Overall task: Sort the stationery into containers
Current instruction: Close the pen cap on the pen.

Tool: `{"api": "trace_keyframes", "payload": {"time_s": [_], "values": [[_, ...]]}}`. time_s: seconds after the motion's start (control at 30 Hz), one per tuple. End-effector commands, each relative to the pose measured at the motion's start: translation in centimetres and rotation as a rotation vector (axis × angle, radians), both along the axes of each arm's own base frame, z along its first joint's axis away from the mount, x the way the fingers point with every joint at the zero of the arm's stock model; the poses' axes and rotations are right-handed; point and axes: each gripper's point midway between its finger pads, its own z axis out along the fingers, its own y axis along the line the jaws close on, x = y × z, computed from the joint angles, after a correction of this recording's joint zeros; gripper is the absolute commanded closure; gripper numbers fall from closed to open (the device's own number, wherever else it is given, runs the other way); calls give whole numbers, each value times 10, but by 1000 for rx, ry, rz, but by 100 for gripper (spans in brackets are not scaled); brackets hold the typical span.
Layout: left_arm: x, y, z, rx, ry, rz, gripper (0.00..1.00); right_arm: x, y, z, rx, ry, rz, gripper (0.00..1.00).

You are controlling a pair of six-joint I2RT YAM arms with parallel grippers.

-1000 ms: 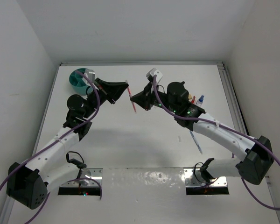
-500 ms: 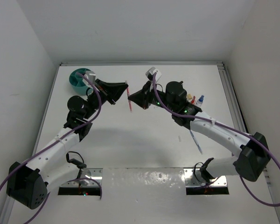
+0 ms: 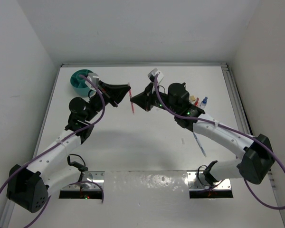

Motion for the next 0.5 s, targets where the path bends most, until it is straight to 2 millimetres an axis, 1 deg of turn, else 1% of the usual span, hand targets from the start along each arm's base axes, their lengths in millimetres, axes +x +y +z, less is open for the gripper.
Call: {"api": "trace_keyframes", "payload": {"time_s": [0.0,0.2,0.47], "values": [[-7,-12,-31,82,62,-70,100,11,-1,68,142,-164,-40,100],[-7,-13,-34,93,70,-73,100,14,-2,72,146,-187,-53,100],[-4,-13,-40,118,78,-62,100,16,0,88,178,-225,-52,100]]}}
